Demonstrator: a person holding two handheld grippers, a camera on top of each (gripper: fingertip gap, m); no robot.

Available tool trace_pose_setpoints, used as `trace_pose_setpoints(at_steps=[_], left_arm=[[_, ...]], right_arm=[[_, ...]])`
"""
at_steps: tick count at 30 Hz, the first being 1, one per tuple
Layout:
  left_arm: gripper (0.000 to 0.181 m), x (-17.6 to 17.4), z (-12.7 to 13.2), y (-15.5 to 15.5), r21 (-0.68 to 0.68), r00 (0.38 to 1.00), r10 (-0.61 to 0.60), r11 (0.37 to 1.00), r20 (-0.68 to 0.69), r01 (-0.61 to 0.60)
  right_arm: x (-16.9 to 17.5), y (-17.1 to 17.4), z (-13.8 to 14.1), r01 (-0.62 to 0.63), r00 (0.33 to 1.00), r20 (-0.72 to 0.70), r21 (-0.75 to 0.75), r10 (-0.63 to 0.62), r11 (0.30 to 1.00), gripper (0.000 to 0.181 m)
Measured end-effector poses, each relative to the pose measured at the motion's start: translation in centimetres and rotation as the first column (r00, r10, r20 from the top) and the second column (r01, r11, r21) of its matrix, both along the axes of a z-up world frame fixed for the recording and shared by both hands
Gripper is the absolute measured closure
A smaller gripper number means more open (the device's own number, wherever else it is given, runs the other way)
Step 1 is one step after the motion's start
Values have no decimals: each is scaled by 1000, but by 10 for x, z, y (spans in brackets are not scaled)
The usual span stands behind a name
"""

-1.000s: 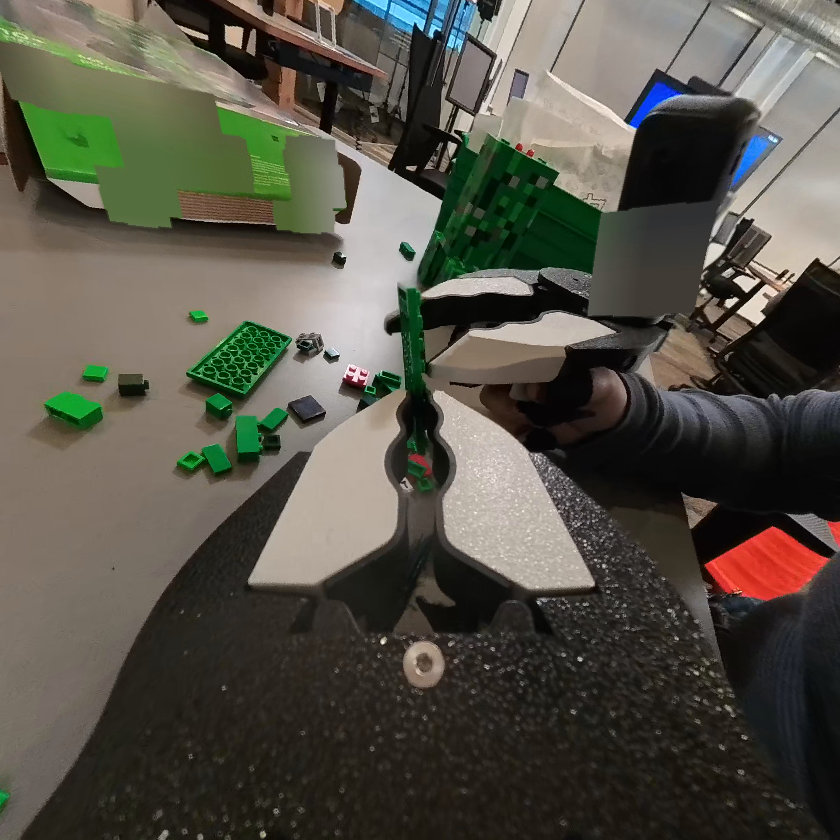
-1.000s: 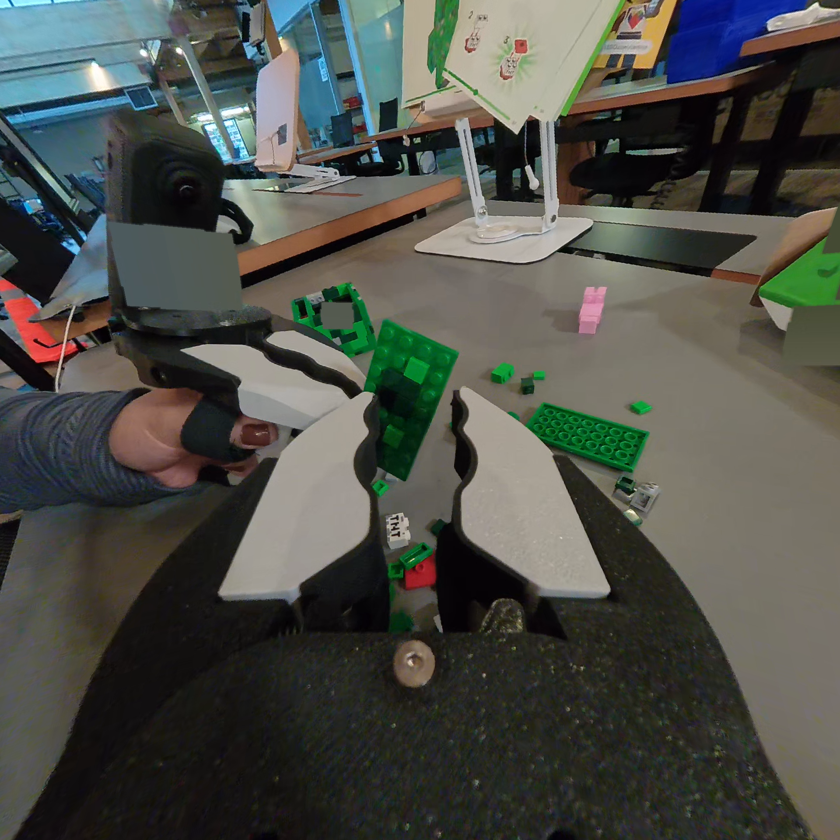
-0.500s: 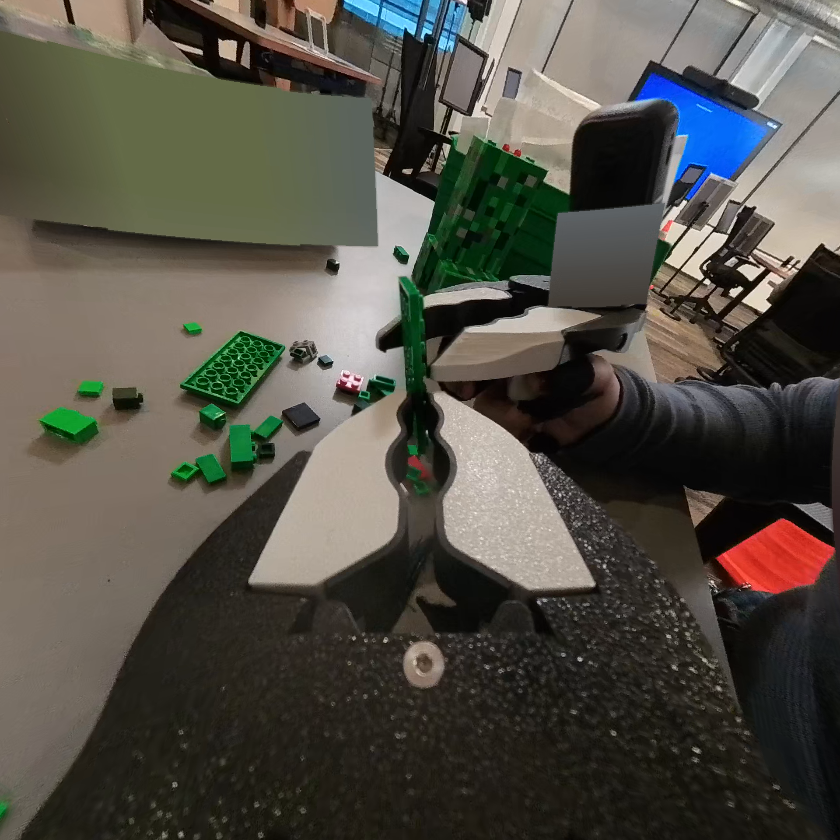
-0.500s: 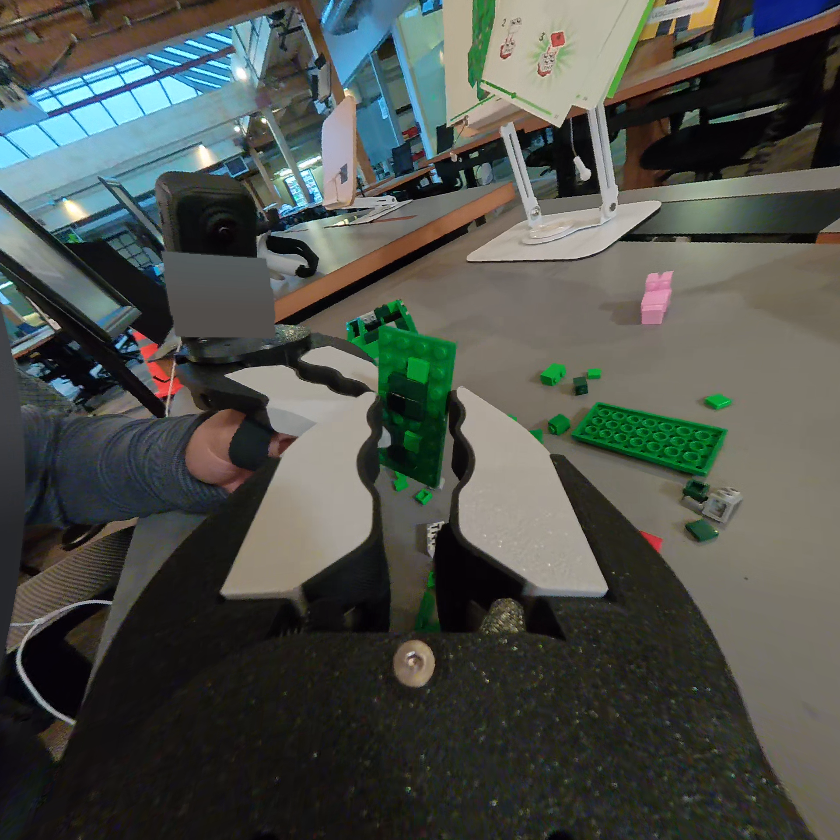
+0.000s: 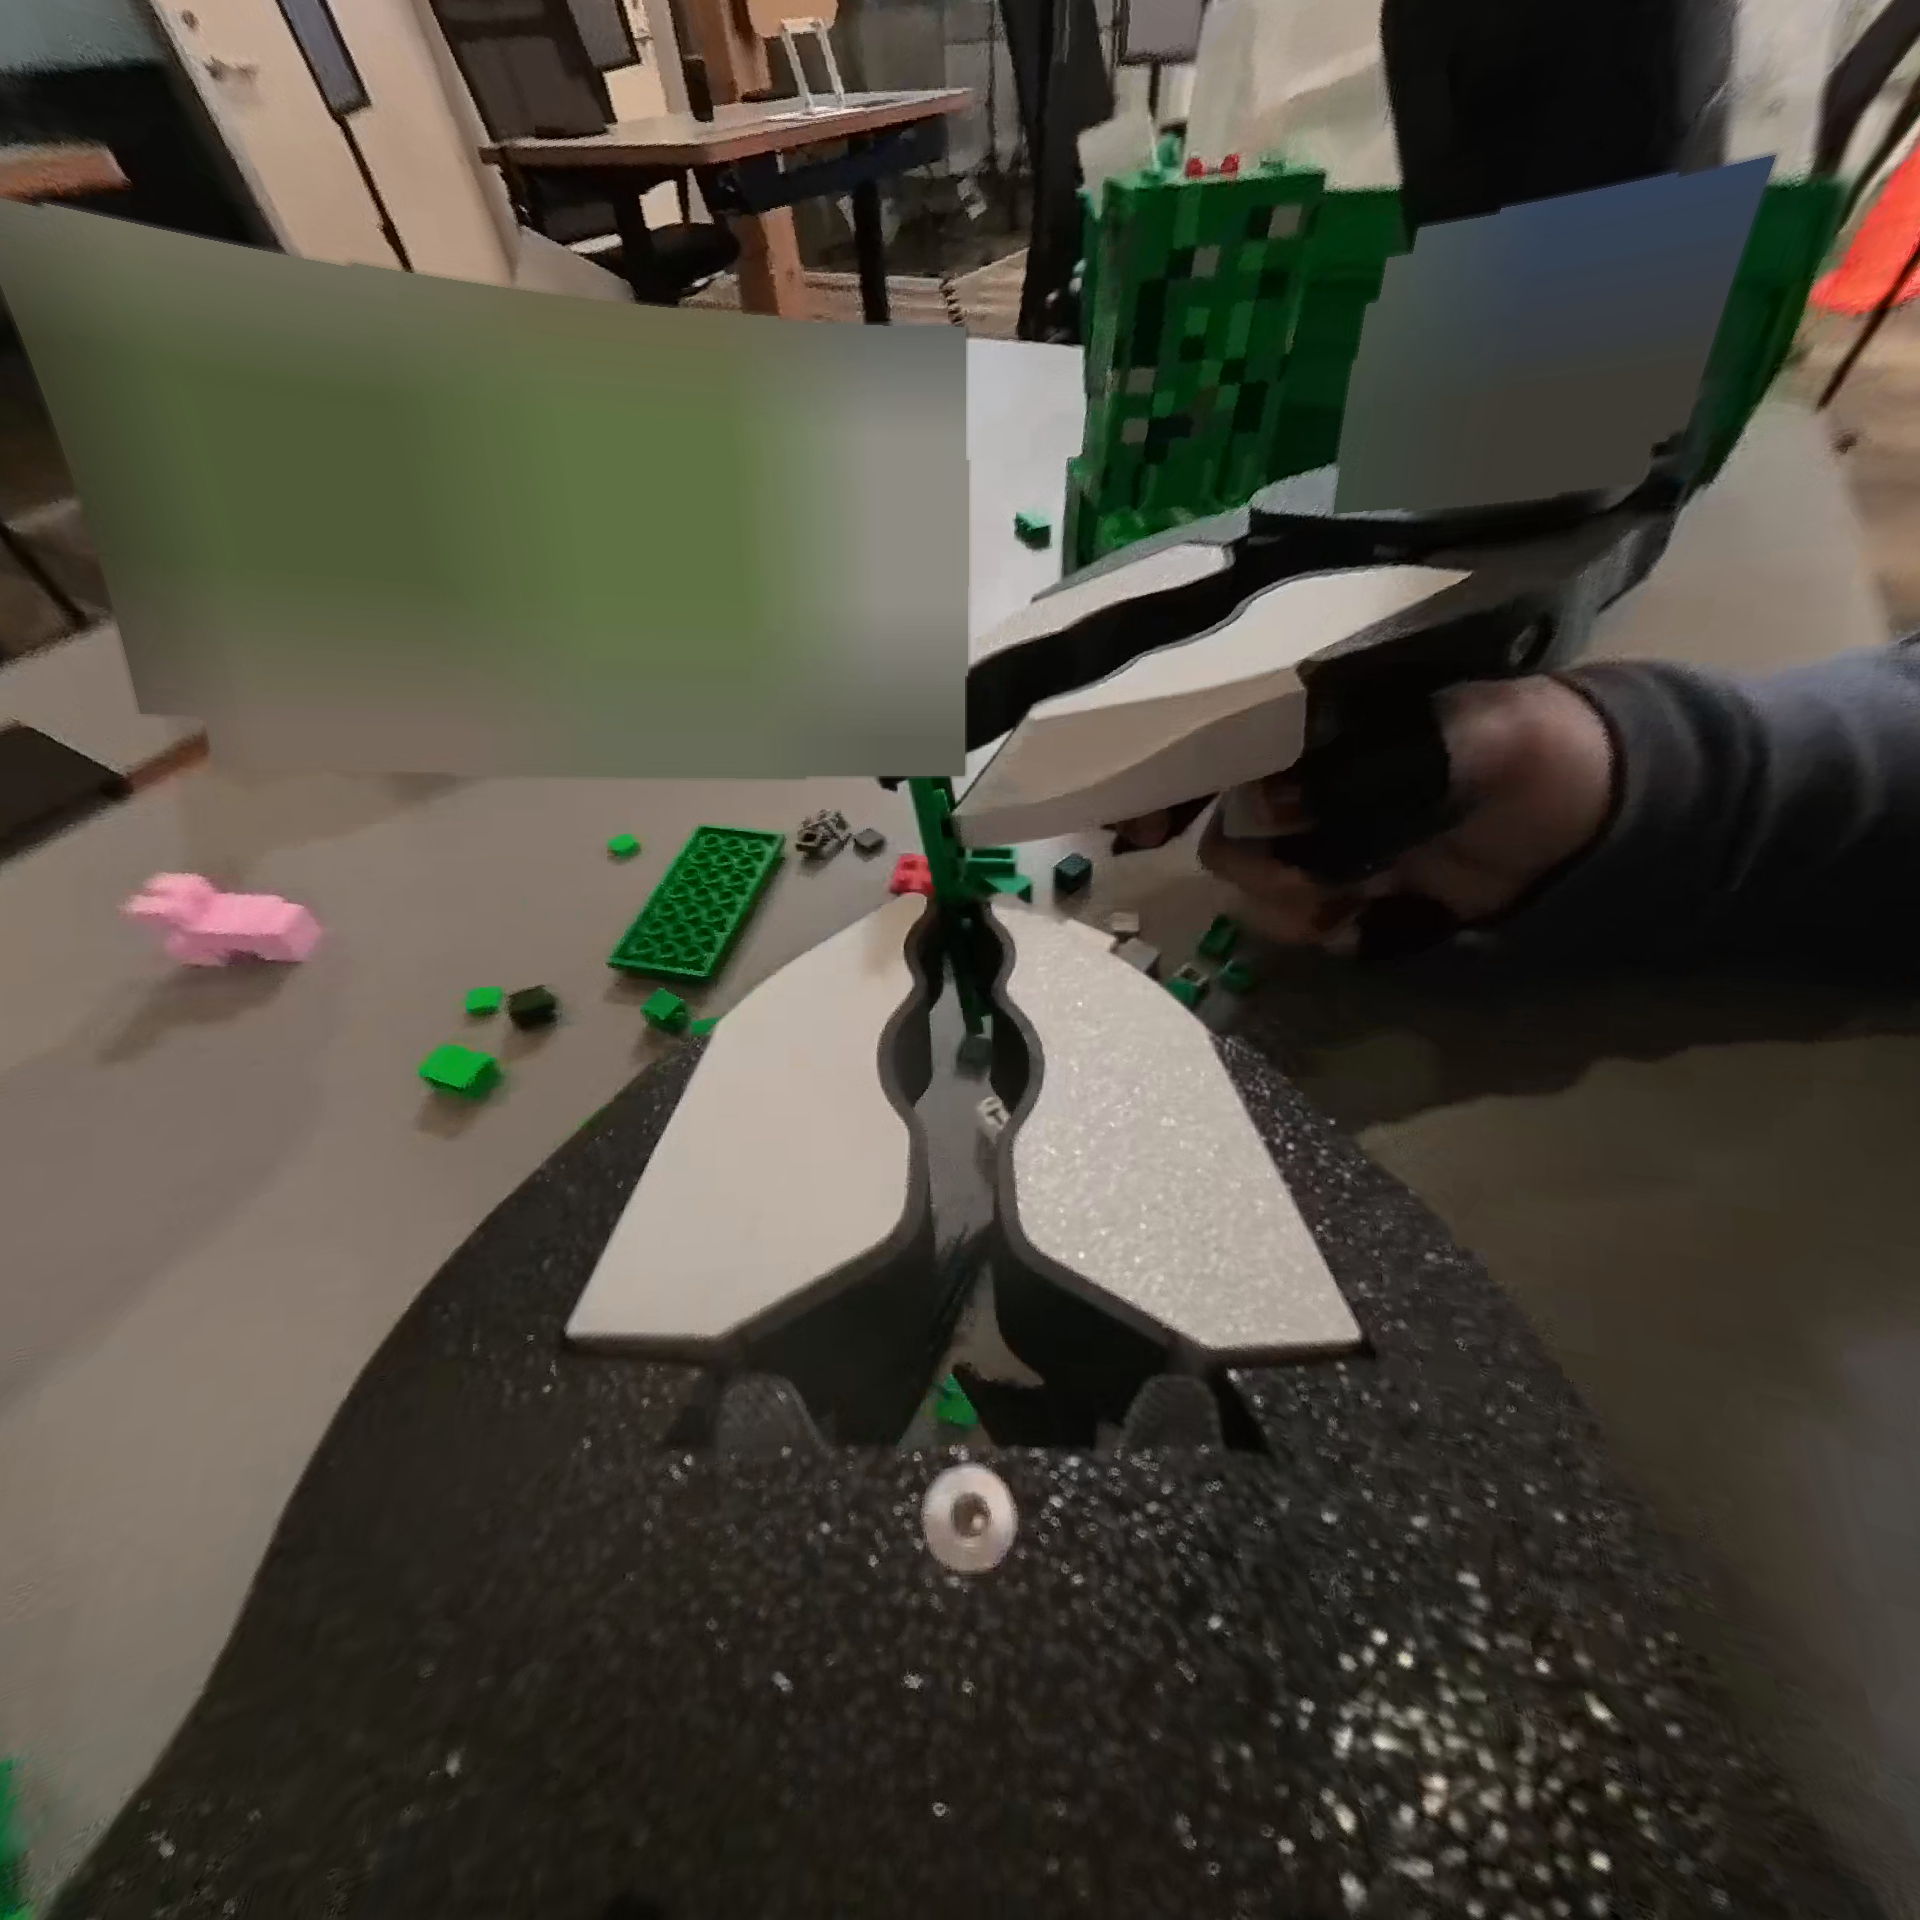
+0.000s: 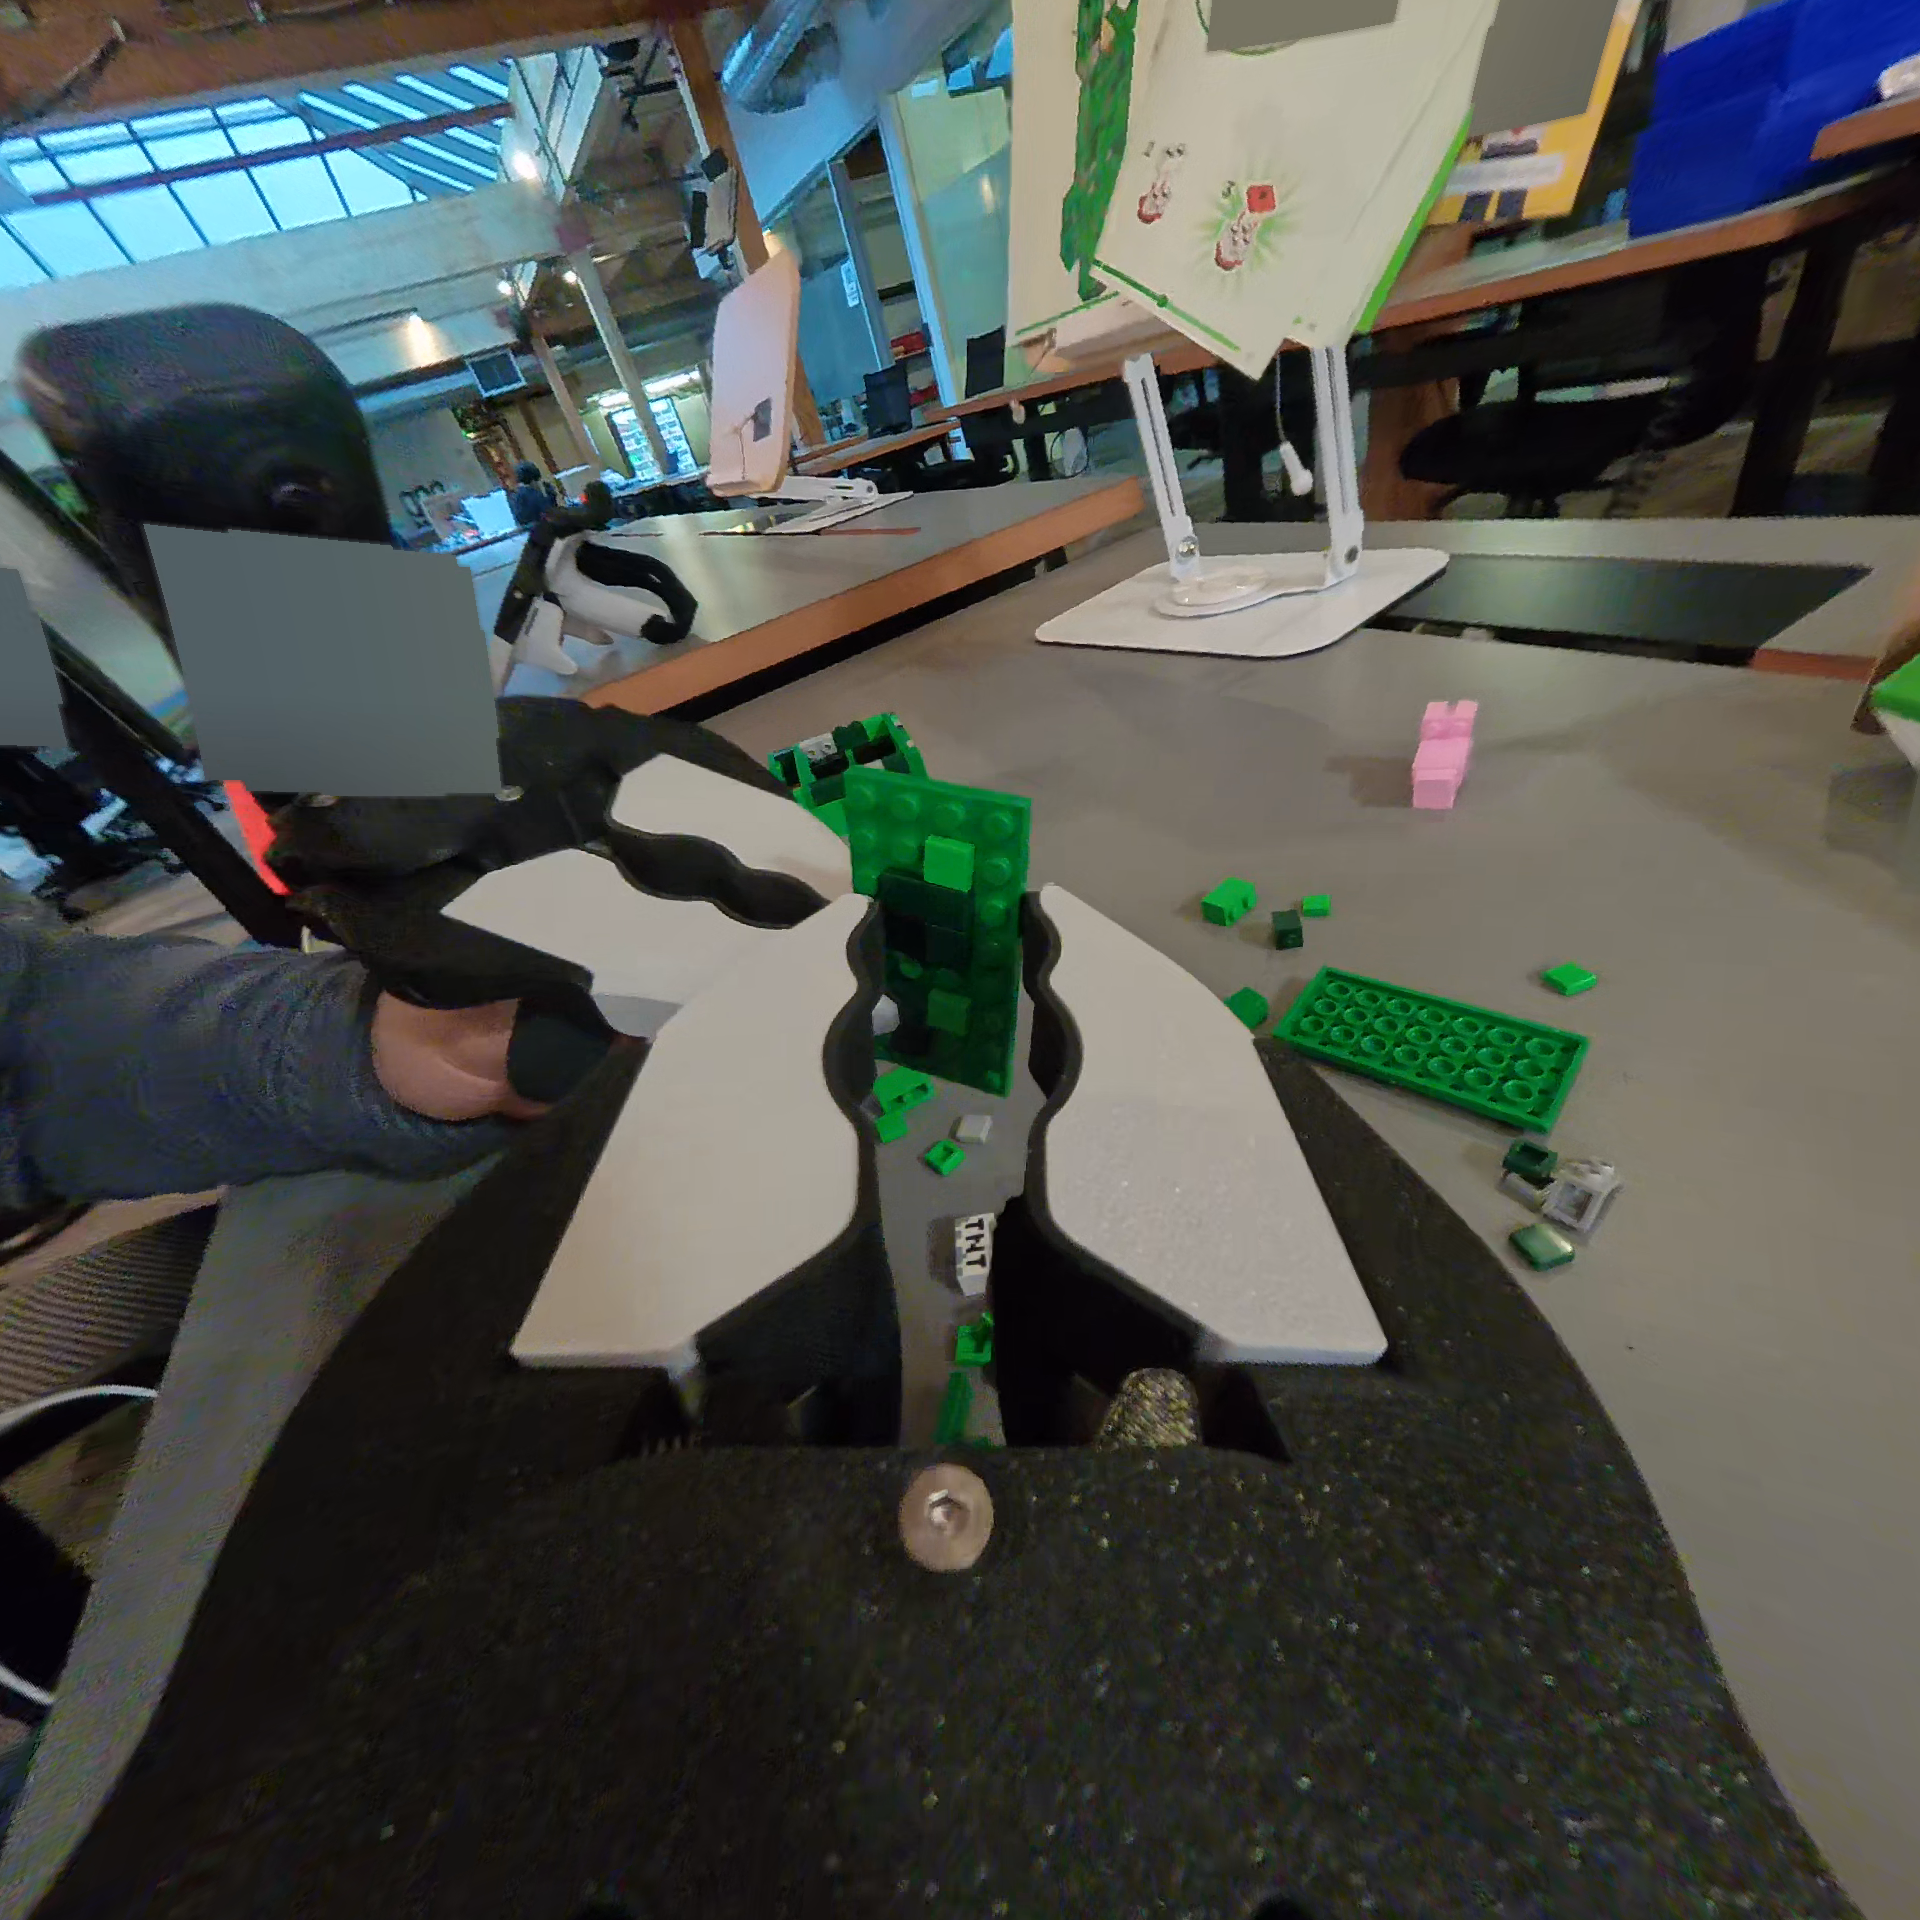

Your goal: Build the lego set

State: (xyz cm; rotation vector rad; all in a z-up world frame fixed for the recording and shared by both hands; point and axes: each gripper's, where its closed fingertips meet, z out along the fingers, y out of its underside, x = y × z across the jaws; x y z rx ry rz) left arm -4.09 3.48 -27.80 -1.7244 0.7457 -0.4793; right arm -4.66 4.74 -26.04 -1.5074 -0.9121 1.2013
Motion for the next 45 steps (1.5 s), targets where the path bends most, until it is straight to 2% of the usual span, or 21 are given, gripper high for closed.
trace_pose_setpoints(at_steps=[5,12,24,25,27,31,34,39,45], left_arm=[[176,0,4,-2,75,996,0,997,-92,7],[176,6,2,-9,8,993,-117,993,-22,118],[176,13,-4,-18,-21,975,-220,975,-32,220],[176,9,-4,-16,-18,977,-212,977,-33,212],[176,12,-1,-19,-54,967,-250,966,44,252],[176,11,-5,-12,-83,979,-190,977,80,197],[177,11,-10,-8,-105,986,-145,983,78,153],[176,15,-11,-10,-134,983,-144,978,118,159],[176,18,-6,-15,-147,964,-198,963,179,226]], right_arm=[[2,-4,5,-3,1000,29,98,0,995,157],[4,-10,3,-109,994,26,56,108,992,158],[11,-19,-2,-264,964,51,21,262,964,160],[14,-20,1,-282,959,33,17,282,959,171],[16,-23,4,-320,947,7,-3,320,947,172],[13,-15,1,-255,967,18,-2,255,967,170],[7,-12,-3,-205,978,28,-5,205,979,159],[-1,-13,-10,-141,987,82,73,135,987,154],[1,-18,-6,-206,978,34,14,206,978,157]])
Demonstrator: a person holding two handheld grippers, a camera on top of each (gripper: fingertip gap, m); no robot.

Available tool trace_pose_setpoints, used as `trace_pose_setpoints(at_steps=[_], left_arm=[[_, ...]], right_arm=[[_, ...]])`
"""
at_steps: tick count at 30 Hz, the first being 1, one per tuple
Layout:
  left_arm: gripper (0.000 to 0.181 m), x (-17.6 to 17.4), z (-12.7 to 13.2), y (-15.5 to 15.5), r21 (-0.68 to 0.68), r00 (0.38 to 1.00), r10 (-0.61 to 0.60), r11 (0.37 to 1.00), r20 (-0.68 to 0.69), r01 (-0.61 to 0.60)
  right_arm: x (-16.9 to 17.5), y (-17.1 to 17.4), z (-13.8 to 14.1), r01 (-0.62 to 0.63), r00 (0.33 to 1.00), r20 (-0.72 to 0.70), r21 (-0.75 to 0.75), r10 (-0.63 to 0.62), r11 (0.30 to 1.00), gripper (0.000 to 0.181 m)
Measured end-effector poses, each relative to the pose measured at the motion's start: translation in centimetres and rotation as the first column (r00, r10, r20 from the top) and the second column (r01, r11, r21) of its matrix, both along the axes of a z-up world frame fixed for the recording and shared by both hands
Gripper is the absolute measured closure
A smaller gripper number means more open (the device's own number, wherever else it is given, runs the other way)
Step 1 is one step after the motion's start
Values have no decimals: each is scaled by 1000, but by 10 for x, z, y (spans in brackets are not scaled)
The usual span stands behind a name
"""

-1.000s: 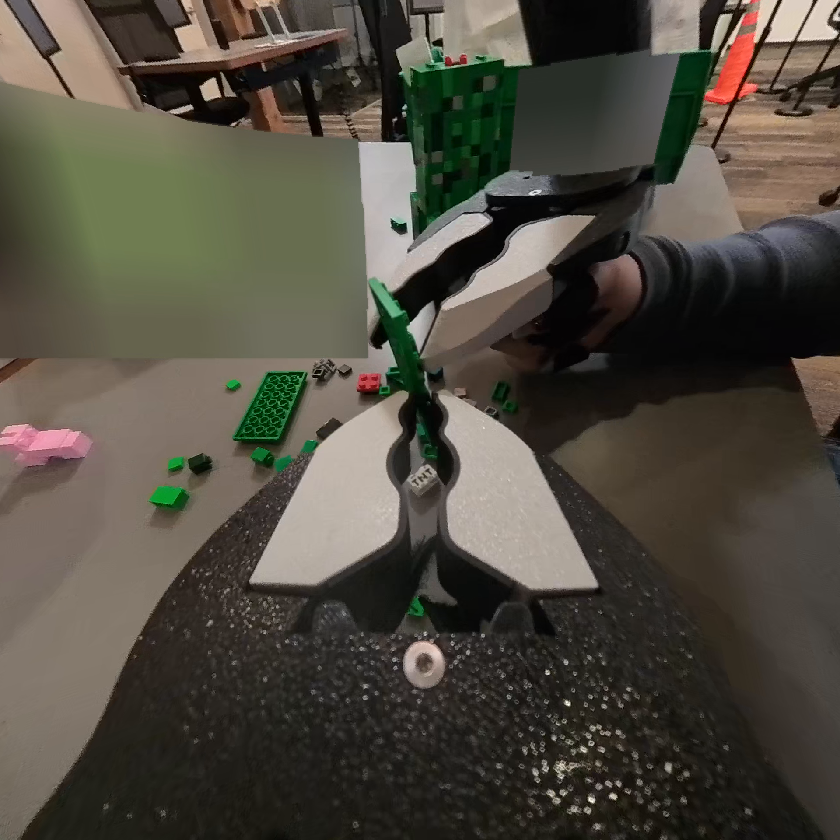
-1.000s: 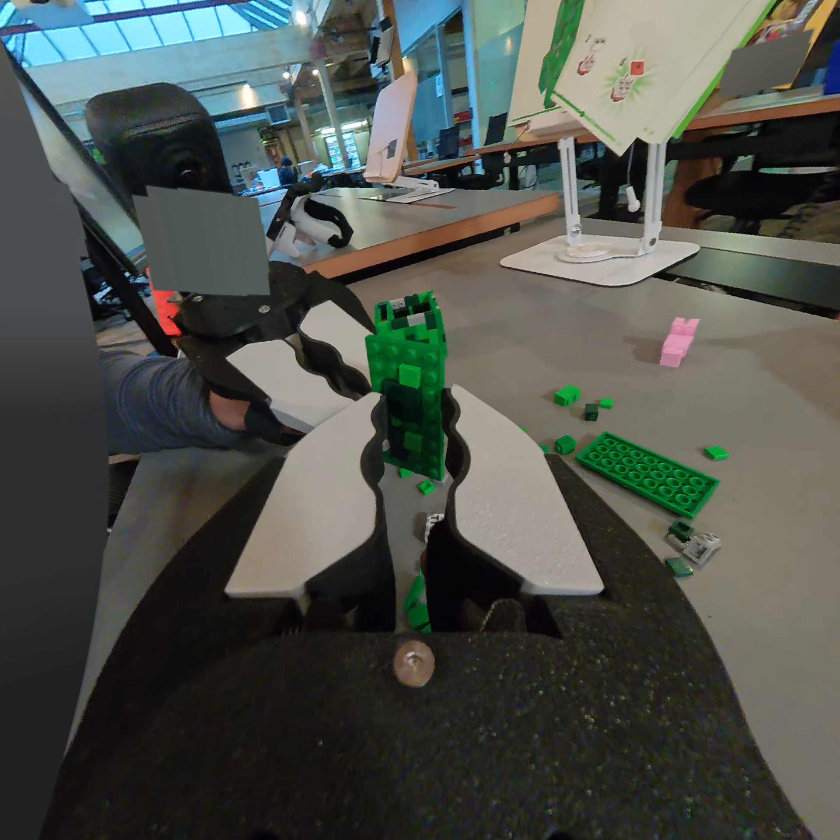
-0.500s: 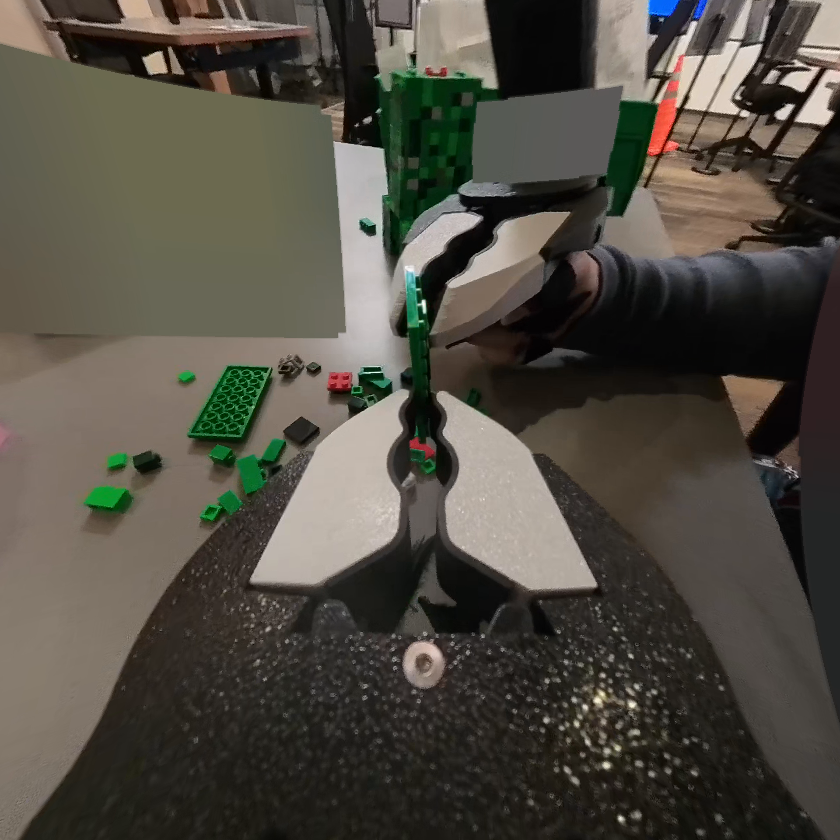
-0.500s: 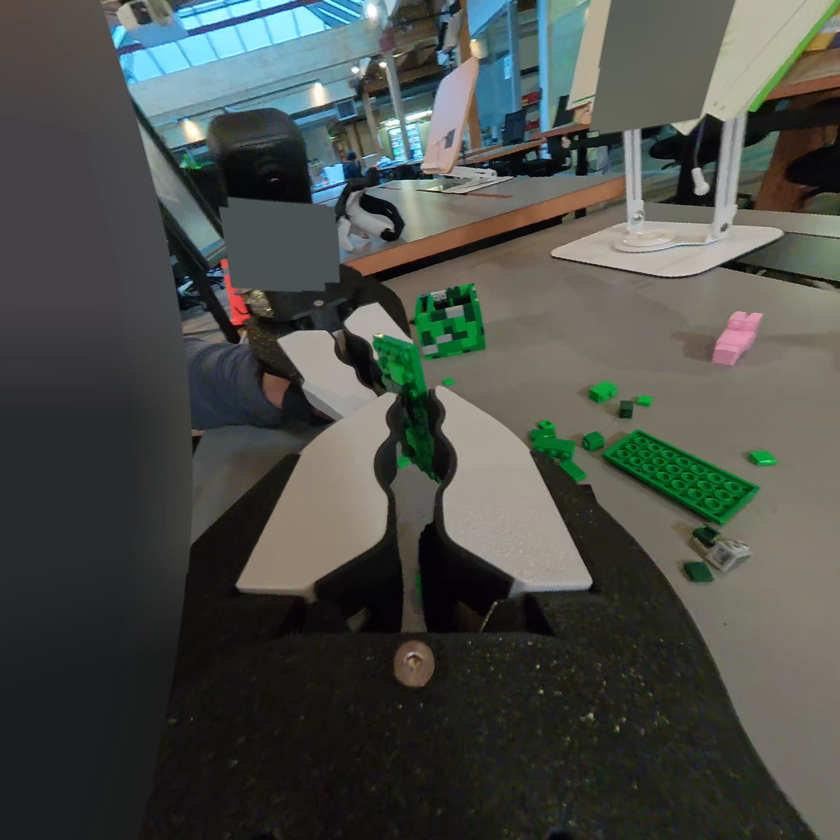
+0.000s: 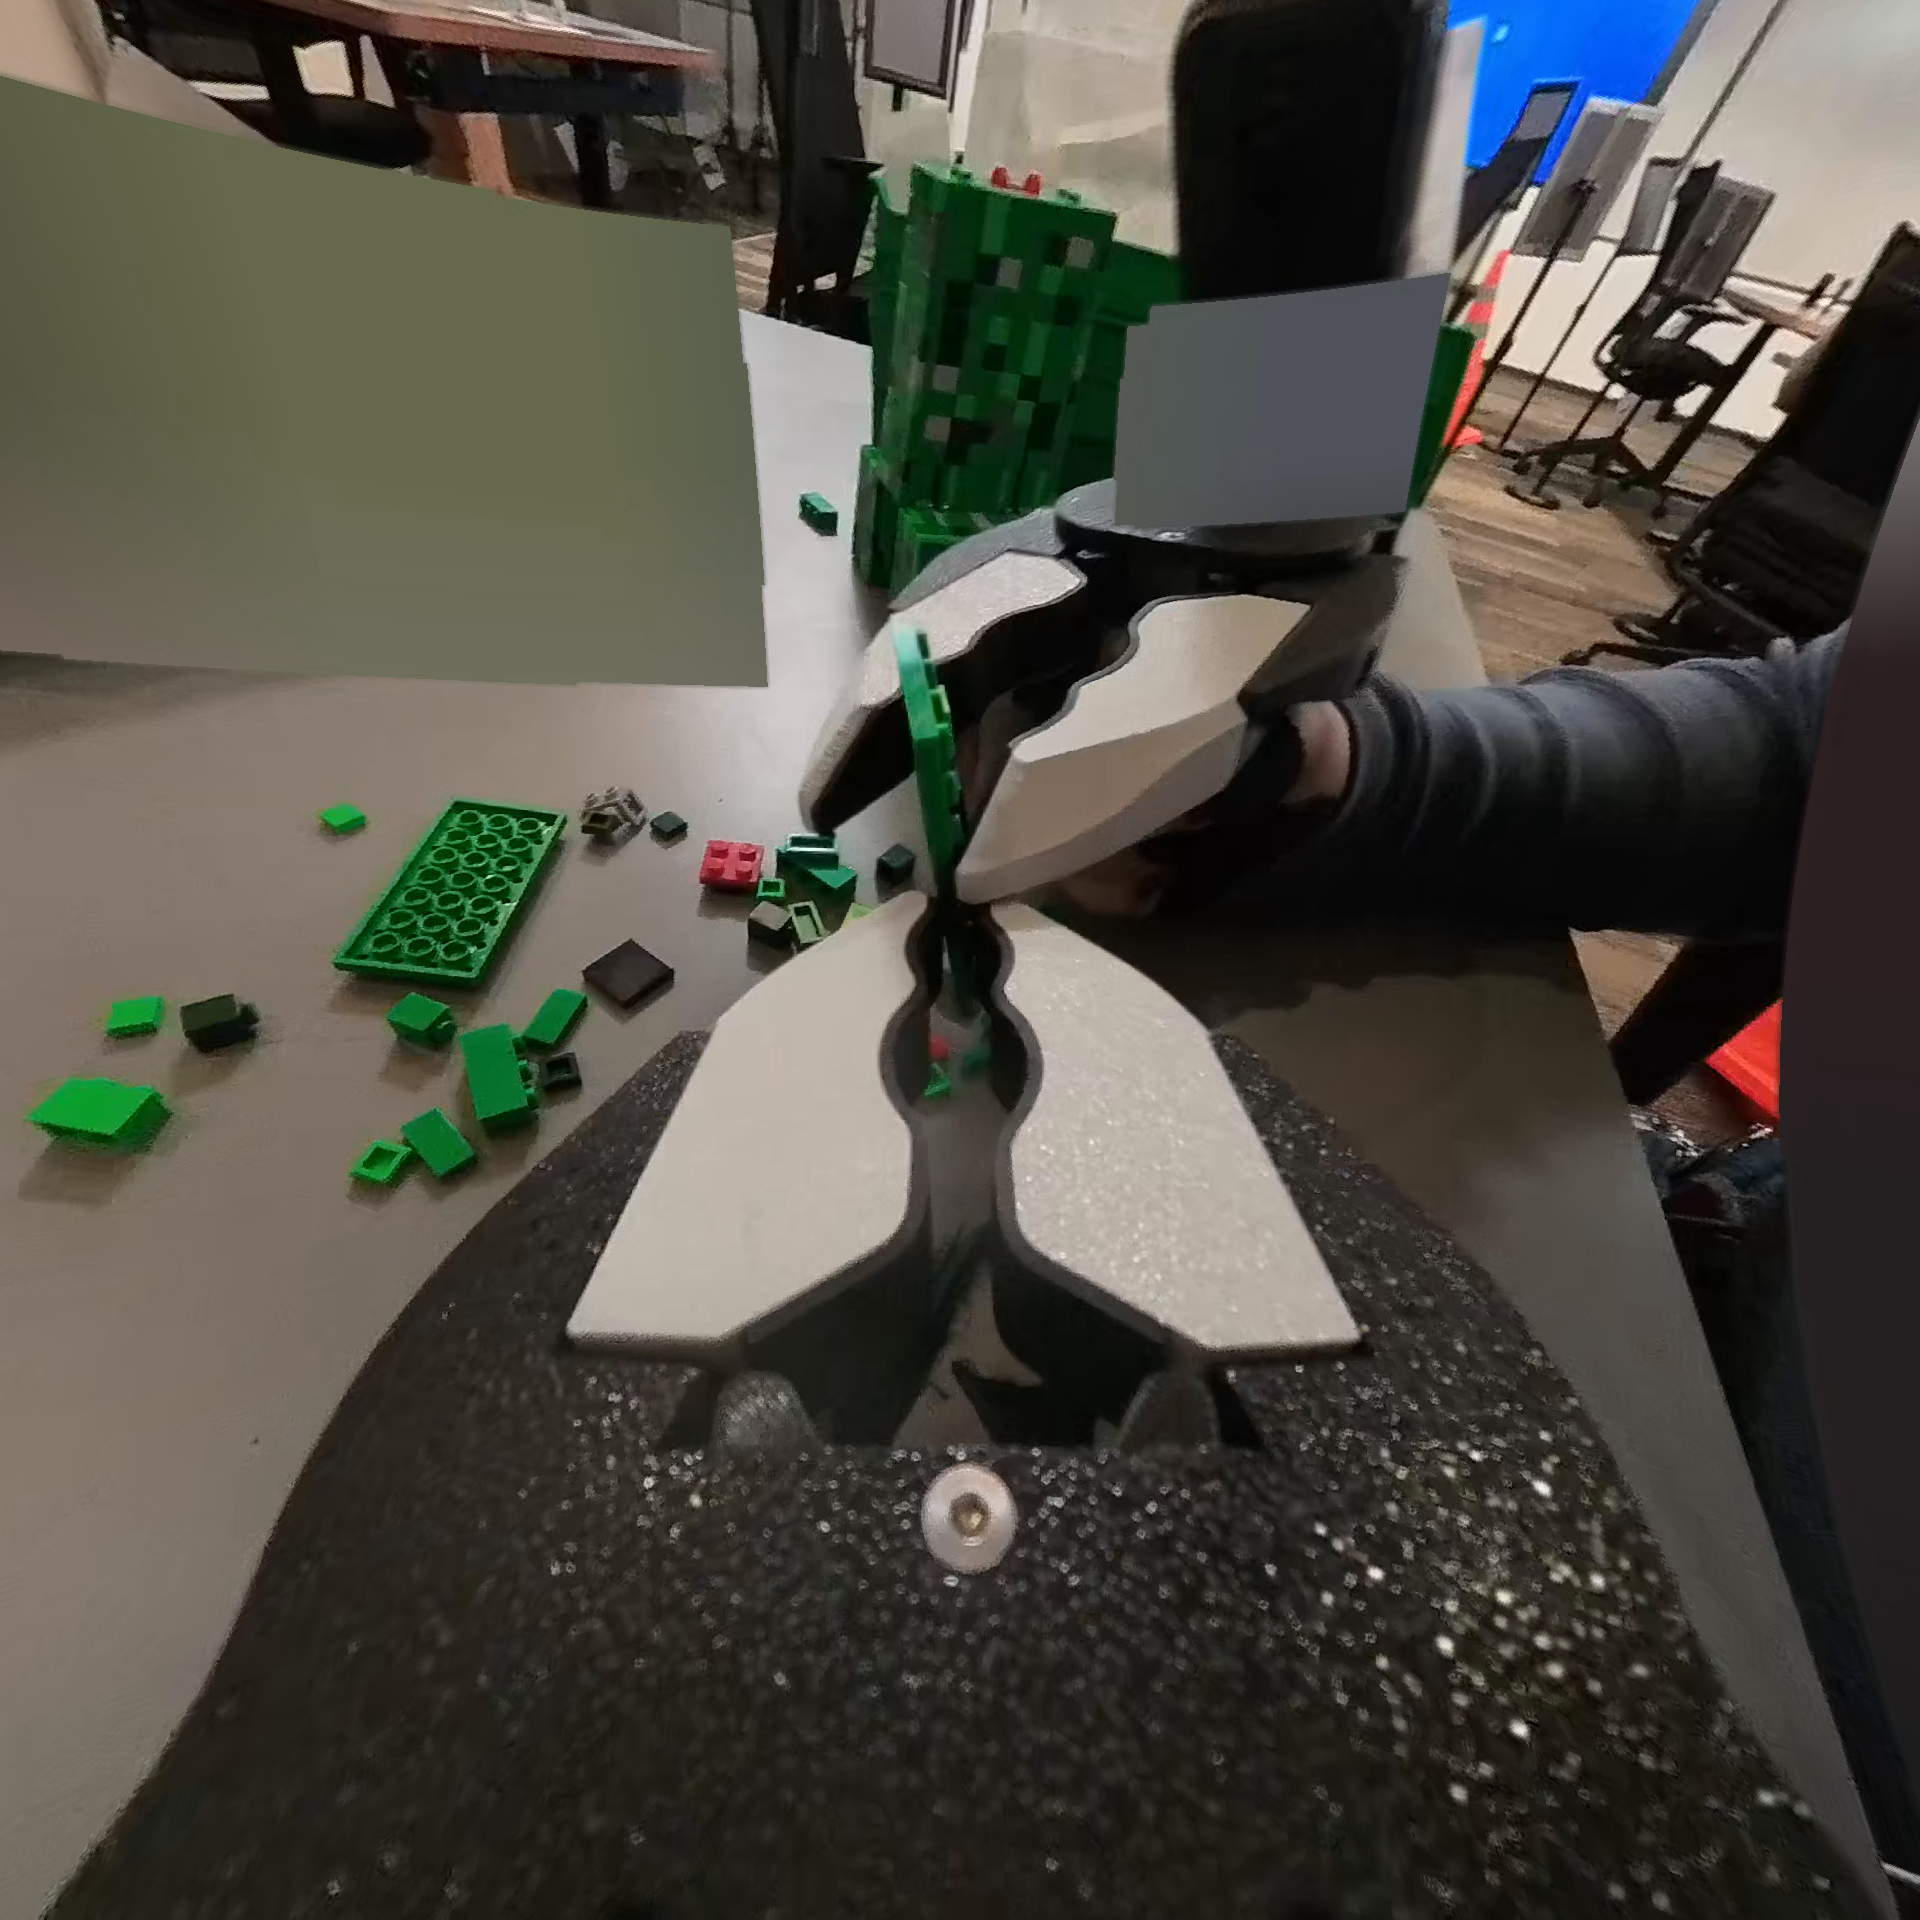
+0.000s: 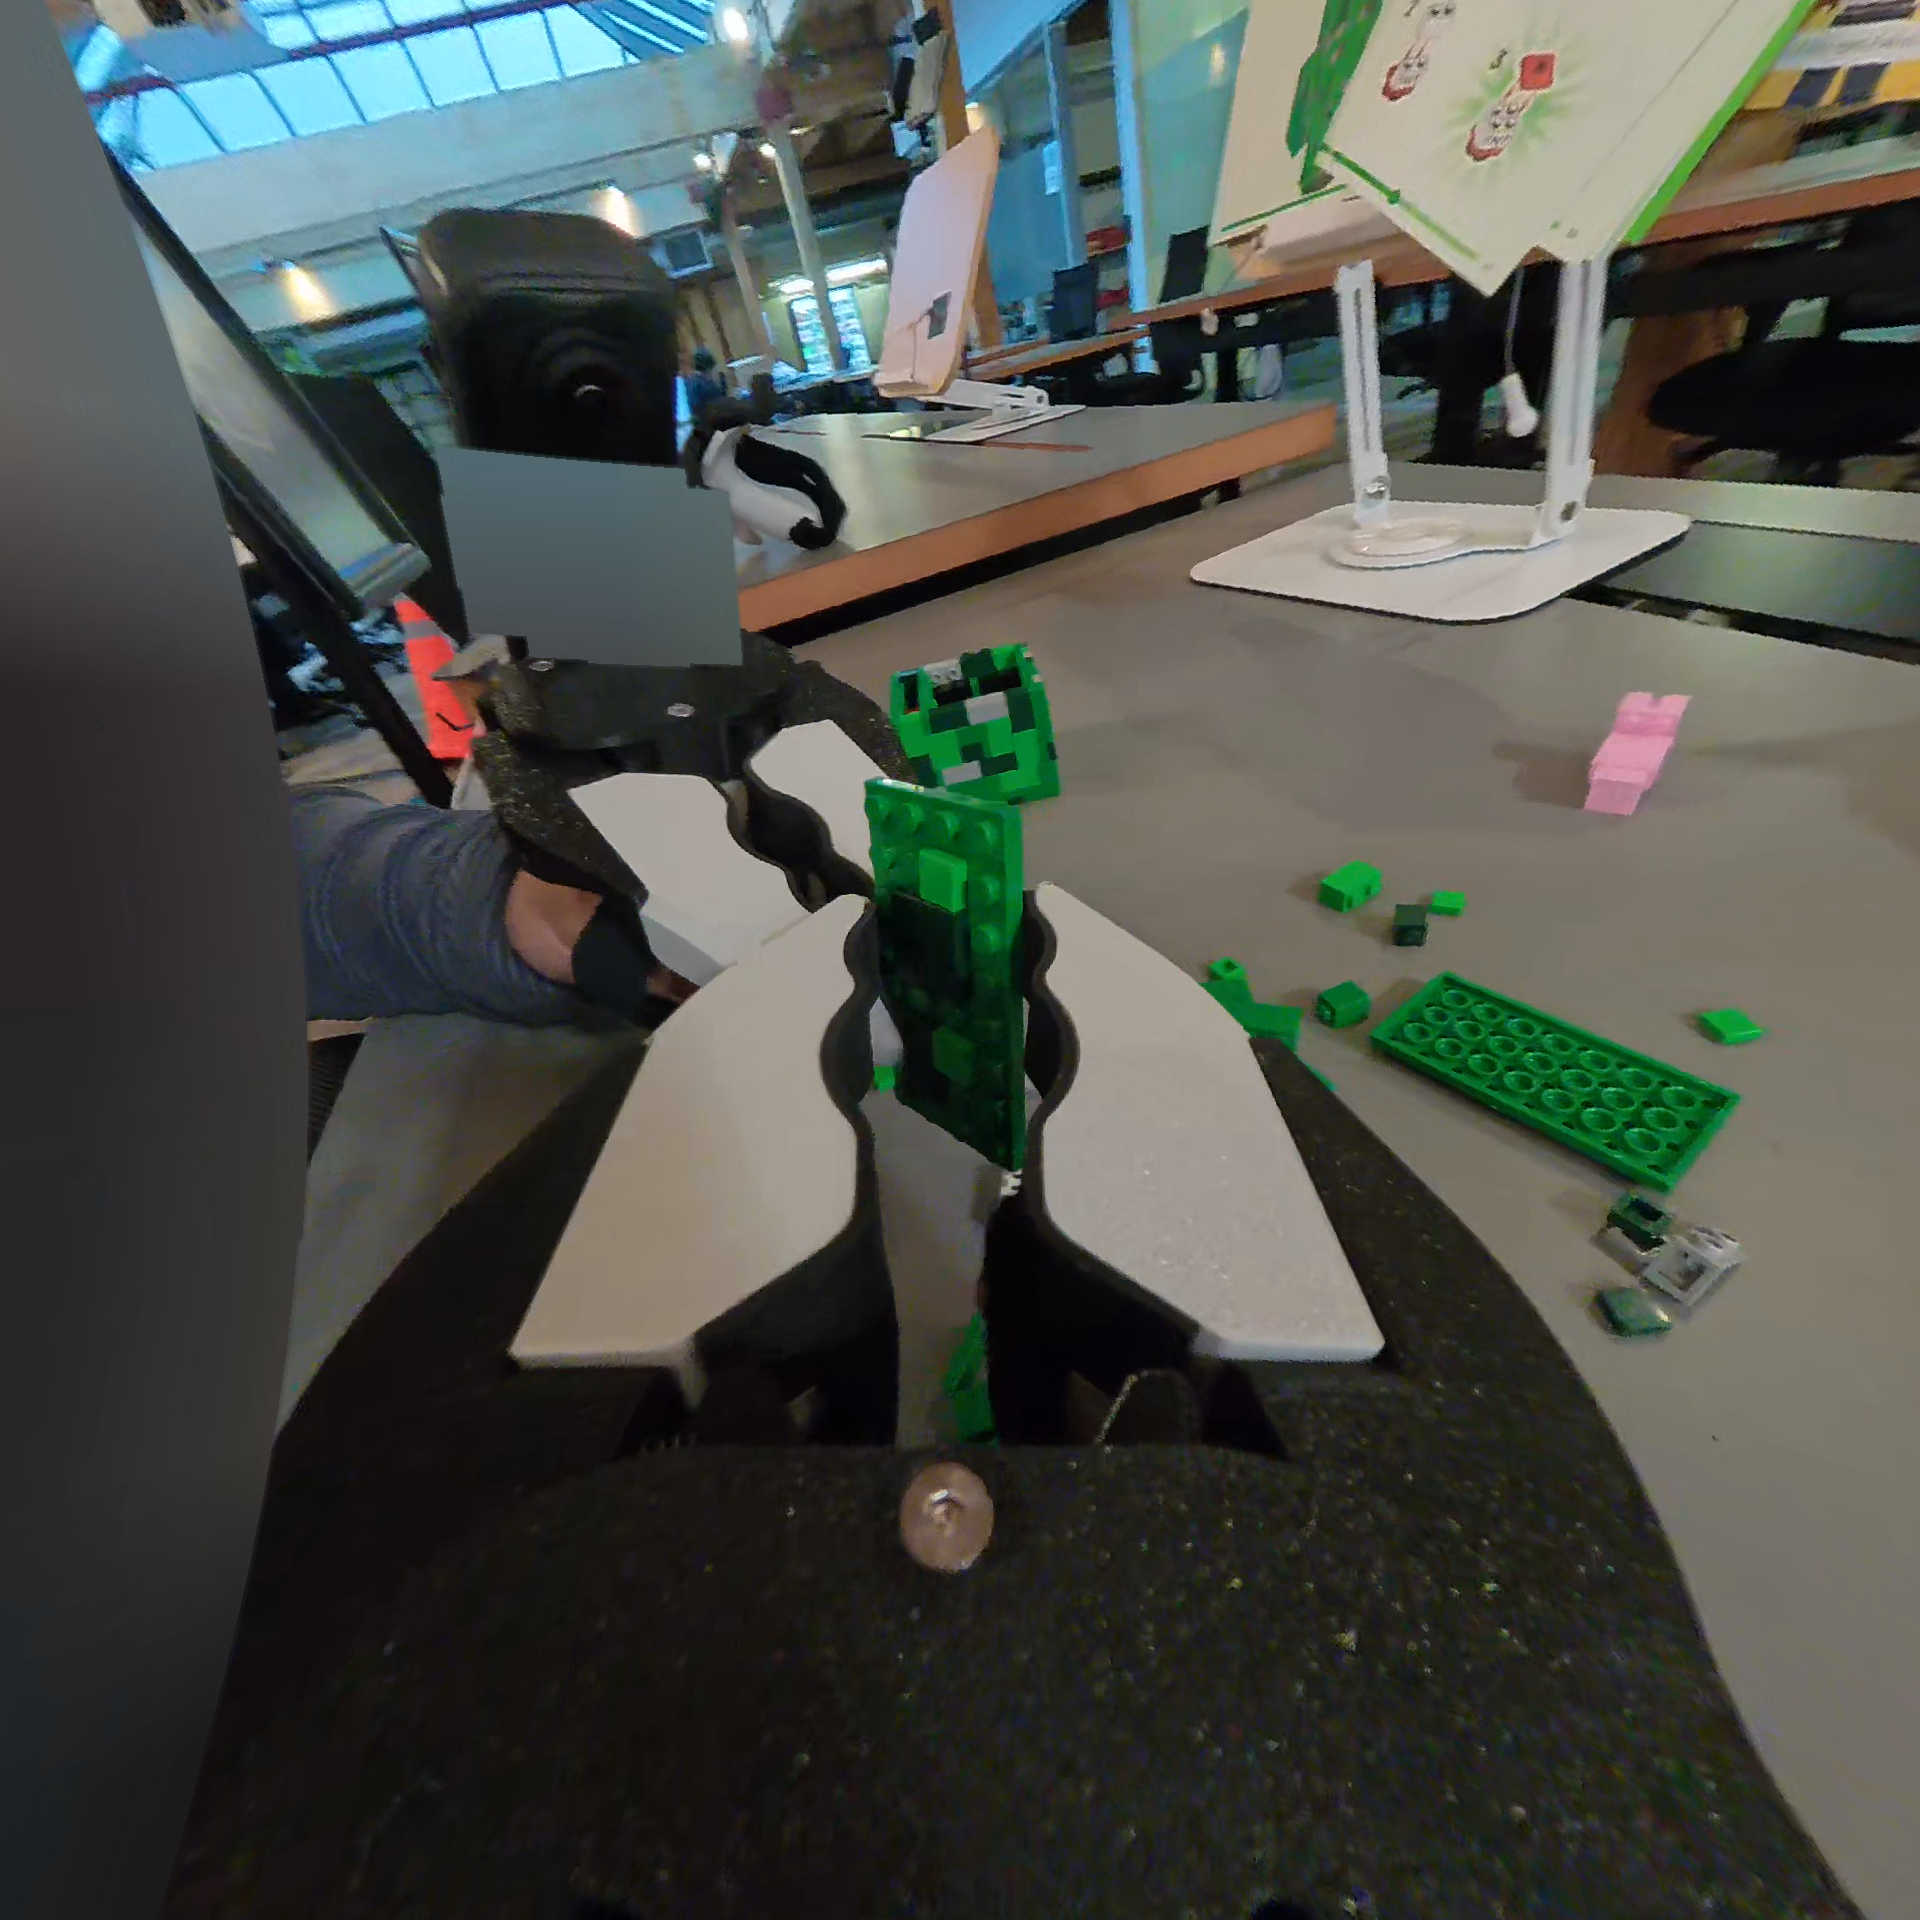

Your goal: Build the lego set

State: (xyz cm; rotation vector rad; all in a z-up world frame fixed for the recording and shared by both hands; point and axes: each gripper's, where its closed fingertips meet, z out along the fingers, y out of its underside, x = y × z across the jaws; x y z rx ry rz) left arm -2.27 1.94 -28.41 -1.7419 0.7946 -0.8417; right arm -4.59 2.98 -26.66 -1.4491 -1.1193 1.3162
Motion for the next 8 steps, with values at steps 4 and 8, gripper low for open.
trace_pose_setpoints(at_steps=[4,8], left_arm=[[172,-1,9,-1,112,1000,-7,994,-26,10],[89,-11,10,13,419,958,156,907,-239,-43]], right_arm=[[3,-1,7,-52,997,-57,-99,46,994,157],[4,-6,6,-134,990,-69,-219,121,967,157]])
